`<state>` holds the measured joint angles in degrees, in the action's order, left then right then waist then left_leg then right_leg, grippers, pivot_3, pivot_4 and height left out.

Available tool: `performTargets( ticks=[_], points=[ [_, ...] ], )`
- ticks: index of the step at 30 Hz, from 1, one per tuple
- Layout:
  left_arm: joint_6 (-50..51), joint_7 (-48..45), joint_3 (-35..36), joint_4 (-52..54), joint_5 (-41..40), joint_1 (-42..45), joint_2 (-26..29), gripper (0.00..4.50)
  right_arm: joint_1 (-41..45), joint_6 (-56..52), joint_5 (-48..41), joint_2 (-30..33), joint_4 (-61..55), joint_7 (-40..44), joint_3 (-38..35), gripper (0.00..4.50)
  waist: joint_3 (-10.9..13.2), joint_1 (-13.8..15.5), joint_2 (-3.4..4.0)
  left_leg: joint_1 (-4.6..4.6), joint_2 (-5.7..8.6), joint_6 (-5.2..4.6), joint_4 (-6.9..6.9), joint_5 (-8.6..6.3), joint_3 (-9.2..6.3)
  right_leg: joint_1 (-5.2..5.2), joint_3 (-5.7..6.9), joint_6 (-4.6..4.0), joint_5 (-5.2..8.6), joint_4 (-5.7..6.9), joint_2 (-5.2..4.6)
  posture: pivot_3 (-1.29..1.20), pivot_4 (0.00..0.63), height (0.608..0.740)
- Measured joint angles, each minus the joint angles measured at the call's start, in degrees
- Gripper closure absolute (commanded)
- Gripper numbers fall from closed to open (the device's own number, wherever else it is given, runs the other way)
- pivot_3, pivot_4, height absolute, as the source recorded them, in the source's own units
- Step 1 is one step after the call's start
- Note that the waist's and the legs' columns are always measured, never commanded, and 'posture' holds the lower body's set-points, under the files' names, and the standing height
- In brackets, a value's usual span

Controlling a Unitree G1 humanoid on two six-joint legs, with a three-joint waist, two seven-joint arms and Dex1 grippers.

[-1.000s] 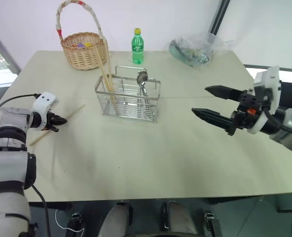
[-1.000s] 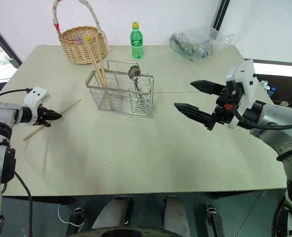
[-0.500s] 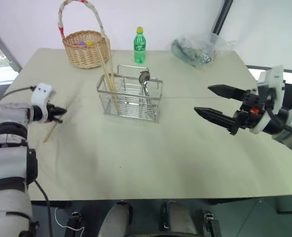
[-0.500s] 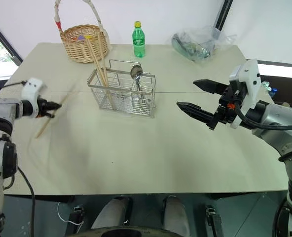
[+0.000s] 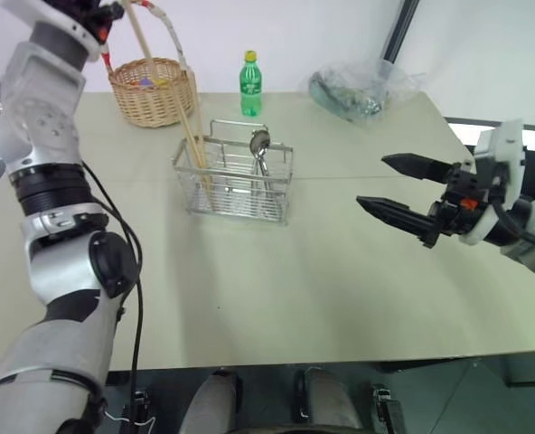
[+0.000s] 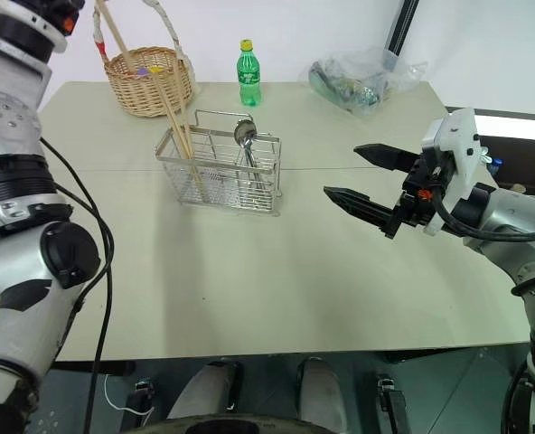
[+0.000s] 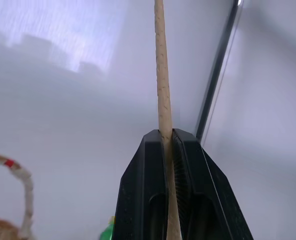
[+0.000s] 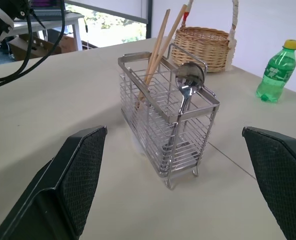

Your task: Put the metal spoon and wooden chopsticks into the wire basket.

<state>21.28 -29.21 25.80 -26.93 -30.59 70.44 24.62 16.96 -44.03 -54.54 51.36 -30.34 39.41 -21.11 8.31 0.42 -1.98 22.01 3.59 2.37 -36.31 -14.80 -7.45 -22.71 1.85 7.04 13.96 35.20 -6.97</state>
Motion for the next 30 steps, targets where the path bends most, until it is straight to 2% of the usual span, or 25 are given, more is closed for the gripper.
performTargets(
  ticks=[7, 21, 24, 30],
  points=[
    [-2.0, -2.9, -6.9, 0.8, 1.9, -6.2, -3.2, 4.43, -0.8, 0.6, 0.2, -0.6, -1.6, -1.7, -0.3, 0.0, 0.0, 0.1, 0.02, 0.0, 0.04, -0.01, 0.0, 0.0, -0.02, 0.0, -0.05, -0.01, 0.0, -0.02, 0.01, 0.0, 0.15, 0.674],
    [-5.6, -0.9, -11.5, 8.1, 4.2, -20.0, -9.6, 4.43, -2.4, 0.5, -1.0, -0.6, -3.1, -4.3, -2.1, 0.0, 0.0, 0.3, 0.03, 0.07, 0.04, -0.01, -0.07, 0.0, -0.06, 0.01, -0.06, -0.03, 0.0, -0.06, 0.01, 0.0, 0.15, 0.674],
    [-5.1, -0.3, -11.6, 9.2, 3.8, -20.8, -10.0, 3.42, -2.4, 0.5, -1.0, -0.6, -3.0, -4.3, -2.0, 0.0, 0.0, 0.3, 0.03, 0.07, 0.04, -0.02, -0.06, 0.0, -0.06, 0.01, -0.06, -0.03, 0.0, -0.05, 0.02, 0.0, 0.15, 0.674],
    [-3.0, 0.4, -11.5, 11.9, 2.9, -20.9, -9.5, 0.35, -2.4, 0.5, -0.8, -0.6, -2.6, -3.6, -1.9, 0.0, 0.0, 0.3, 0.03, 0.06, 0.04, -0.02, -0.06, -0.01, -0.05, 0.01, -0.06, -0.03, 0.0, -0.05, 0.02, 0.0, 0.15, 0.674]
  ],
)
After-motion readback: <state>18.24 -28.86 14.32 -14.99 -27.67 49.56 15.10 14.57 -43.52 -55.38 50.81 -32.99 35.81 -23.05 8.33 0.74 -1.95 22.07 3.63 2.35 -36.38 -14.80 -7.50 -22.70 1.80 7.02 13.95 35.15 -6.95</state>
